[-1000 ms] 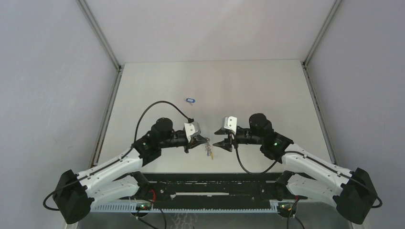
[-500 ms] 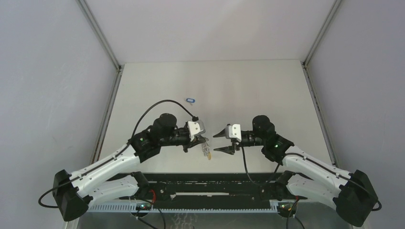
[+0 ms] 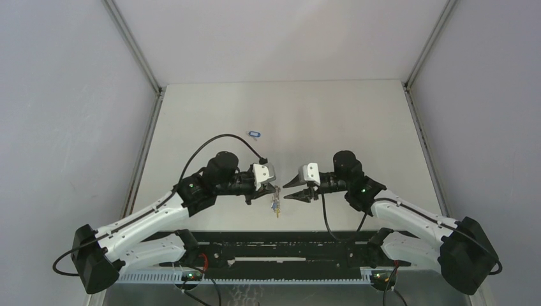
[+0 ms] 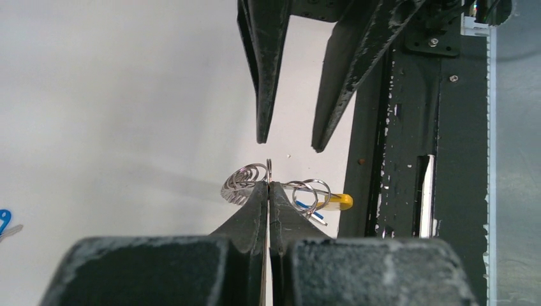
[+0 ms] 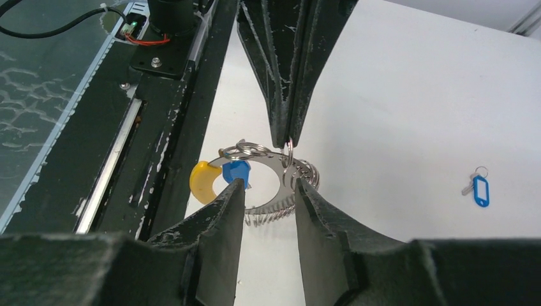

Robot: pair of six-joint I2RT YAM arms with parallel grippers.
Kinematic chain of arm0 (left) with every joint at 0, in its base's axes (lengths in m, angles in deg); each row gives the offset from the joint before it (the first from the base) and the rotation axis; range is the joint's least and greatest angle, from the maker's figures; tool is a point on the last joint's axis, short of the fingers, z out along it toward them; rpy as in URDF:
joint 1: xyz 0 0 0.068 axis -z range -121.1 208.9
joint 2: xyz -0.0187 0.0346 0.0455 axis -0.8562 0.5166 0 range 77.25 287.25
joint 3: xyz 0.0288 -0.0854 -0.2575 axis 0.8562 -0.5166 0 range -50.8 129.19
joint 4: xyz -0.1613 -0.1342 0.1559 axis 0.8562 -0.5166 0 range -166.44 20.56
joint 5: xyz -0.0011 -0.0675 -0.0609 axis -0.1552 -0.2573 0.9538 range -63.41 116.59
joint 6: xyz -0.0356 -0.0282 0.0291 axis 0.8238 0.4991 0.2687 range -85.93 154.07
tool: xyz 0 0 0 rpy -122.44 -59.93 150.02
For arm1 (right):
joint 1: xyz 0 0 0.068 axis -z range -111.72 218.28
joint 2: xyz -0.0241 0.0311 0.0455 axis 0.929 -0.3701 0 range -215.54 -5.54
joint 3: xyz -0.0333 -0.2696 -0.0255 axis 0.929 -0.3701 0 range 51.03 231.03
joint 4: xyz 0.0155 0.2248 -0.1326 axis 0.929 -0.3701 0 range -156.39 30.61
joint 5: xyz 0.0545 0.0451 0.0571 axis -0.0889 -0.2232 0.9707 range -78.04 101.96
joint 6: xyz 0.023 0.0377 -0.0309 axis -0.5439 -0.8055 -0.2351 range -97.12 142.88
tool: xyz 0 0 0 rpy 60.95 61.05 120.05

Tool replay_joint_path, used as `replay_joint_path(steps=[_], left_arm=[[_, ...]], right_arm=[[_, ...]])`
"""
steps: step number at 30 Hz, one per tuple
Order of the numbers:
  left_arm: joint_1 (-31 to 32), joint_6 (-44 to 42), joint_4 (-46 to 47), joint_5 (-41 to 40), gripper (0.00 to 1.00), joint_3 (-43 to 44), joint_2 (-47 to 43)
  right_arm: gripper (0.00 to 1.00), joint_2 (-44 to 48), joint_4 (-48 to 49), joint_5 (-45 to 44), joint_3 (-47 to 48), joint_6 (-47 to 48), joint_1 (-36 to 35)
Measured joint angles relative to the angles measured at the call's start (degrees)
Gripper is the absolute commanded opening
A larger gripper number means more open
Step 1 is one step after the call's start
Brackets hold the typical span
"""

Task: Put the keys on the keyring

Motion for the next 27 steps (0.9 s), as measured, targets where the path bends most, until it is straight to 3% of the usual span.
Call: replay_joint_path(steps=[16, 27], left_arm=[[0.0, 0.0, 0.1, 1.2, 0.00, 0.0, 0.7], [0.0, 0.0, -2.6, 1.2, 0.00, 0.1, 0.9]], right_arm=[[0.33, -2.0, 5.2, -1.1, 0.0, -2.2, -0.1], [0.29, -4.1, 2.3, -1.1, 2.5, -0.3, -1.7]])
